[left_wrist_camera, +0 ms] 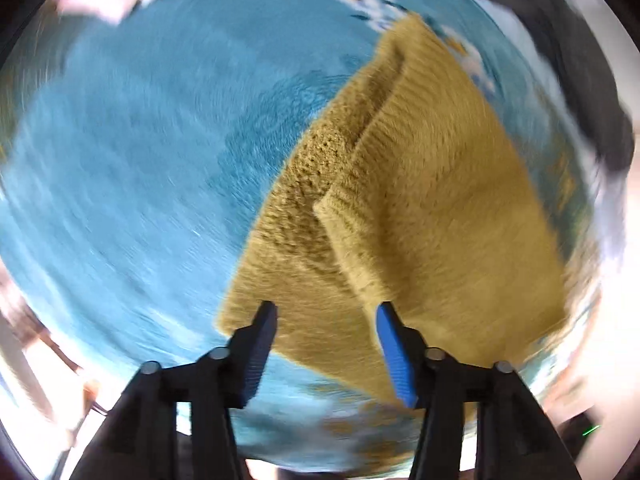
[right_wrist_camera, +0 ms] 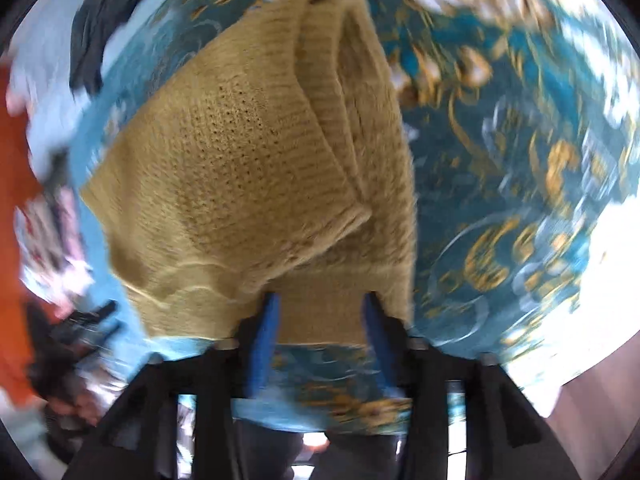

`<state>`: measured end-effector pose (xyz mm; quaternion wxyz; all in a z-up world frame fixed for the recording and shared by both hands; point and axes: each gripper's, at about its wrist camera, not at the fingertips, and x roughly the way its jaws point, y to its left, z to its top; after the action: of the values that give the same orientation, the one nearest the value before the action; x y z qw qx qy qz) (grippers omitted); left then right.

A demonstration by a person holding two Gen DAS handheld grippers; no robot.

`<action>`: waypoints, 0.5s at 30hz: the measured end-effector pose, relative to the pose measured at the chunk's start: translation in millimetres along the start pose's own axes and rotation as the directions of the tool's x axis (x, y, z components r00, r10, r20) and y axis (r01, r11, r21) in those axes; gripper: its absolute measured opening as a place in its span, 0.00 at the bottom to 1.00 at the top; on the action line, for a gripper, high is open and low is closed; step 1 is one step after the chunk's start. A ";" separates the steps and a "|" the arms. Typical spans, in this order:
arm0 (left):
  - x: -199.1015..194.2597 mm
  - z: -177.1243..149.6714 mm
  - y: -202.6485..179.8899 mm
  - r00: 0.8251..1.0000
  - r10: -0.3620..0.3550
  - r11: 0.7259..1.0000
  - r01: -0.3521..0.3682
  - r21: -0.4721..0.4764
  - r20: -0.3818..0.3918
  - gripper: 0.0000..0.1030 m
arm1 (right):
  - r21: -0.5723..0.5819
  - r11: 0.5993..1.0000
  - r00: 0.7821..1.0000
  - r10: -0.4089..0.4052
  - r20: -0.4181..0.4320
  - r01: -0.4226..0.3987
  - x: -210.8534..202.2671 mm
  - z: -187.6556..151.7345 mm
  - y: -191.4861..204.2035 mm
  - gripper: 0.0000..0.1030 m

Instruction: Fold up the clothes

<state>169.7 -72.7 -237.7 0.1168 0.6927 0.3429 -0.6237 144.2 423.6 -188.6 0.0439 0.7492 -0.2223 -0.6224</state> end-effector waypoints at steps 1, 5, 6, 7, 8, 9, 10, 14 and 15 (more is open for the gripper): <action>4.7 2.2 3.6 1.000 -0.018 0.999 0.018 -0.039 -0.005 0.59 | 0.048 0.998 0.999 0.048 -0.002 -0.048 2.8 -0.4 -4.7 0.53; 24.9 12.0 14.5 0.997 -0.071 0.984 0.070 -0.166 -0.003 0.59 | 0.220 0.958 0.982 0.185 0.020 -0.185 17.7 7.7 -11.7 0.53; 30.1 14.7 16.8 0.997 -0.081 0.978 0.079 -0.195 0.000 0.59 | 0.257 0.945 0.979 0.204 0.026 -0.204 23.2 10.1 -14.3 0.53; 34.5 17.1 18.0 0.996 -0.088 0.972 0.086 -0.217 0.000 0.59 | 0.304 0.927 0.976 0.215 0.041 -0.217 29.2 13.2 -17.8 0.53; 37.7 19.2 17.4 0.996 -0.089 0.970 0.086 -0.226 -0.001 0.59 | 0.336 0.916 0.976 0.212 0.056 -0.218 32.3 15.8 -20.3 0.53; 40.4 21.0 16.0 0.996 -0.086 0.969 0.083 -0.231 -0.004 0.60 | 0.368 0.905 0.977 0.205 0.065 -0.214 35.9 17.6 -23.1 0.53; 42.2 21.9 14.2 0.997 -0.081 0.969 0.077 -0.235 -0.007 0.61 | 0.406 0.890 0.978 0.197 0.067 -0.207 40.3 19.5 -26.3 0.53; 42.2 22.1 5.1 0.998 -0.062 0.969 0.057 -0.241 -0.014 0.61 | 0.487 0.845 0.975 0.208 0.080 -0.220 41.4 21.2 -30.0 0.45; 41.2 21.9 2.3 0.998 -0.056 0.970 0.050 -0.240 -0.018 0.60 | 0.488 0.843 0.974 0.213 0.084 -0.226 38.5 21.5 -28.2 0.31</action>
<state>153.4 -73.7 -281.5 0.1787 0.6717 0.4352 -0.5722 136.5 438.6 -238.2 -0.0812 0.6968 -0.4588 -0.5454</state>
